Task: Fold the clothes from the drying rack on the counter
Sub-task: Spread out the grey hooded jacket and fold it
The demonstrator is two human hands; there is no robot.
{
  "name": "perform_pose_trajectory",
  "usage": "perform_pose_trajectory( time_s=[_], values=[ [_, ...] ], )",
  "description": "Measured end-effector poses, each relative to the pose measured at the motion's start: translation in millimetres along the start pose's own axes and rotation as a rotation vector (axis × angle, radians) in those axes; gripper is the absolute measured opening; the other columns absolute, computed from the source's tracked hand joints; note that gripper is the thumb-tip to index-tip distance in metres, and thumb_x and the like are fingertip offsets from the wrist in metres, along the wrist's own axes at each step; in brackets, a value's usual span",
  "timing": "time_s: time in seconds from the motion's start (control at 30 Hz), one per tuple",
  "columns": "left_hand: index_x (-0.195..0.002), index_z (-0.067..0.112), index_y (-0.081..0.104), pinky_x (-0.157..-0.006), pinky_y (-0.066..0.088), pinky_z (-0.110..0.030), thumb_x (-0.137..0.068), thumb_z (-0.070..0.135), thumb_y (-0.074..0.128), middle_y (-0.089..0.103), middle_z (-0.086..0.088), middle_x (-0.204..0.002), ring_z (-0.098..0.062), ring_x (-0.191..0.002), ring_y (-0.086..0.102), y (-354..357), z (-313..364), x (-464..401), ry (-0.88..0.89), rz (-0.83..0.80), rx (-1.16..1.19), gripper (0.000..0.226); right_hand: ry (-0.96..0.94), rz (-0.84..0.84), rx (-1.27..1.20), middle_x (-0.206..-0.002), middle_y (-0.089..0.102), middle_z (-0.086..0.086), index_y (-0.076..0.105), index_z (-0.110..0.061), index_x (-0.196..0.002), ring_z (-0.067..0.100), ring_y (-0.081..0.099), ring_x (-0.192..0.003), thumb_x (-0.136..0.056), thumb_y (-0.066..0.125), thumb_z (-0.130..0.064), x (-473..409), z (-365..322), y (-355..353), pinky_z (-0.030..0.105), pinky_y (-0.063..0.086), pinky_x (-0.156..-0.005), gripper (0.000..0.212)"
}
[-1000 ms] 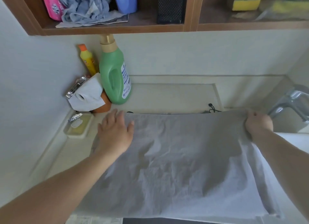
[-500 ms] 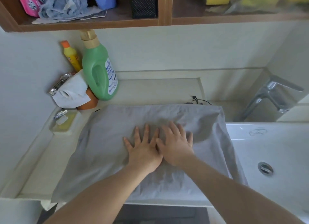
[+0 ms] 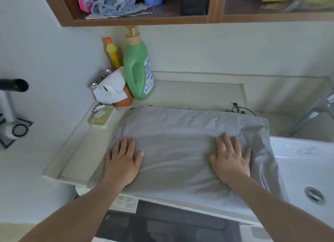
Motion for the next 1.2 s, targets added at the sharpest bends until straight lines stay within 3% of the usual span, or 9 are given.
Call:
perform_pose_trajectory(
  time_s=[0.1, 0.17, 0.33, 0.57, 0.73, 0.8, 0.9, 1.07, 1.2],
  values=[
    [-0.163, 0.029, 0.001, -0.122, 0.008, -0.062, -0.097, 0.069, 0.000, -0.002, 0.001, -0.172, -0.026, -0.157, -0.002, -6, -40, 10, -0.157, -0.043, -0.026, 0.077, 0.057, 0.006, 0.014, -0.170, -0.001, 0.001, 0.030, -0.021, -0.150, 0.032, -0.009, -0.155, -0.091, 0.042, -0.040, -2, -30, -16, 0.072, 0.004, -0.117, 0.064],
    [-0.163, 0.026, 0.000, -0.122, 0.001, -0.064, -0.099, 0.064, 0.002, -0.008, 0.000, -0.171, -0.027, -0.157, -0.011, -12, -38, 15, -0.182, -0.015, -0.049, 0.074, -0.068, 0.044, 0.061, -0.170, -0.006, 0.000, 0.026, -0.021, -0.153, 0.034, -0.013, -0.155, -0.093, 0.046, -0.042, 2, -63, -23, 0.073, 0.001, -0.117, 0.066],
    [-0.163, 0.033, 0.003, -0.125, 0.000, -0.057, -0.093, 0.067, 0.001, -0.009, 0.003, -0.171, -0.027, -0.157, -0.012, -13, 16, 31, 0.112, 0.017, 0.030, 0.077, -0.268, -0.046, -0.001, -0.170, -0.009, -0.007, 0.018, -0.032, -0.157, 0.031, -0.016, -0.155, -0.097, 0.032, -0.053, 25, -140, -5, 0.072, -0.002, -0.116, 0.064],
    [-0.164, 0.026, 0.002, -0.126, 0.009, -0.050, -0.094, 0.071, -0.003, 0.000, 0.000, -0.172, -0.024, -0.158, 0.001, 4, -51, 21, -0.011, -0.005, 0.036, 0.083, -0.238, -0.006, 0.114, -0.169, -0.012, -0.012, -0.001, -0.048, -0.157, 0.023, -0.015, -0.156, -0.091, 0.001, -0.080, 21, -108, 22, 0.068, -0.006, -0.117, 0.074],
    [-0.163, 0.025, 0.008, -0.122, 0.000, -0.065, -0.100, 0.062, 0.004, -0.003, -0.005, -0.172, -0.029, -0.157, -0.010, -8, -83, 19, -0.190, 0.000, -0.056, 0.073, -0.176, -0.006, 0.069, -0.169, -0.012, -0.014, -0.001, -0.049, -0.158, 0.020, -0.017, -0.155, -0.090, 0.001, -0.081, 16, -95, 23, 0.065, -0.005, -0.120, 0.075],
    [-0.162, 0.019, 0.019, -0.121, 0.004, -0.068, -0.101, 0.050, 0.013, 0.003, -0.008, -0.171, -0.031, -0.157, -0.005, -21, -57, 18, -0.059, 0.139, -0.068, 0.069, -0.178, -0.012, 0.023, -0.169, -0.009, -0.014, 0.005, -0.047, -0.158, 0.018, -0.016, -0.156, -0.093, 0.004, -0.079, 13, -95, 20, 0.063, -0.006, -0.121, 0.073],
    [-0.158, 0.018, 0.030, -0.122, 0.009, -0.064, -0.099, 0.044, 0.019, 0.007, -0.004, -0.171, -0.030, -0.157, 0.004, -37, 24, 19, 0.316, 0.267, 0.058, 0.066, -0.149, 0.027, -0.095, -0.170, -0.002, -0.012, 0.016, -0.043, -0.158, 0.016, -0.013, -0.156, -0.098, 0.014, -0.072, 13, -92, 14, 0.057, -0.006, -0.124, 0.067],
    [-0.161, 0.022, 0.020, -0.124, 0.010, -0.061, -0.107, 0.039, 0.025, 0.001, 0.000, -0.172, -0.022, -0.158, -0.002, -32, 149, 28, 0.526, 0.100, 0.266, 0.057, -0.122, 0.114, -0.164, -0.171, 0.002, -0.007, 0.021, -0.037, -0.158, 0.017, -0.012, -0.156, -0.103, 0.021, -0.051, 22, -75, 3, 0.054, -0.005, -0.125, 0.058],
    [-0.161, 0.026, 0.020, -0.124, 0.005, -0.060, -0.106, 0.052, 0.021, 0.009, -0.001, -0.172, -0.022, -0.158, 0.004, 9, 173, 27, 0.526, 0.010, 0.123, 0.061, 0.040, 0.138, -0.177, -0.170, 0.009, -0.006, 0.028, -0.036, -0.157, 0.018, -0.004, -0.157, -0.103, 0.025, -0.057, 35, 2, 1, 0.050, -0.002, -0.126, 0.058]
  ],
)
Point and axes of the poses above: each hand's wrist, its own x-axis away from the middle knuckle, its own y-axis out of the palm, z = x × y, the point moved 3 cm from there along -x, towards the middle knuckle
